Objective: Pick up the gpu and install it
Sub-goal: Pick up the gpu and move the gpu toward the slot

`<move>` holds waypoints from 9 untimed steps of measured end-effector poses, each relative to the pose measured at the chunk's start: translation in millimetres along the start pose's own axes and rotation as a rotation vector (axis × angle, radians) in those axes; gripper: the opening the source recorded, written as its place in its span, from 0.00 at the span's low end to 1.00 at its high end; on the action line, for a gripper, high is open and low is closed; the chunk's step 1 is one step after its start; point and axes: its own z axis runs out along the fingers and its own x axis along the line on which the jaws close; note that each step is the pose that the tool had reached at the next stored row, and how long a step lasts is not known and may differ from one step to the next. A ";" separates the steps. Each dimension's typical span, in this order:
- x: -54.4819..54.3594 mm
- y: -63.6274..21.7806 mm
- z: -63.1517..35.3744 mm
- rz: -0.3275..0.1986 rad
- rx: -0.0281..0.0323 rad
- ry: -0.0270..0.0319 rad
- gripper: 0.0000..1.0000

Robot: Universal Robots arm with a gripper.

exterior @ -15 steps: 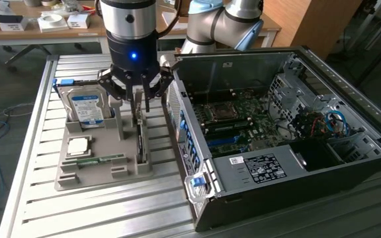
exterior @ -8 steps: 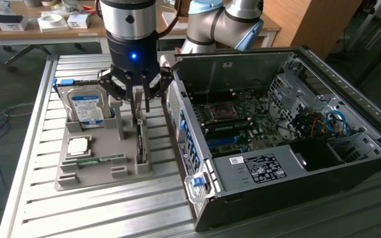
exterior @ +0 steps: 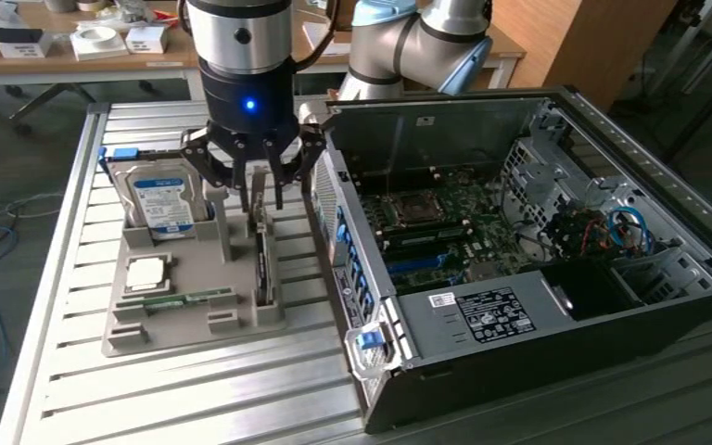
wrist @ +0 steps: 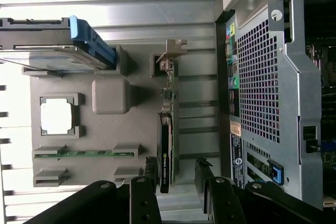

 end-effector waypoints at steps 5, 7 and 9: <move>0.2 -0.3 7.7 0.000 -0.0022 0.0002 0.43; 0.3 -0.5 11.4 0.000 -0.0026 0.0006 0.43; 0.3 -0.7 15.1 0.000 -0.0031 0.0010 0.43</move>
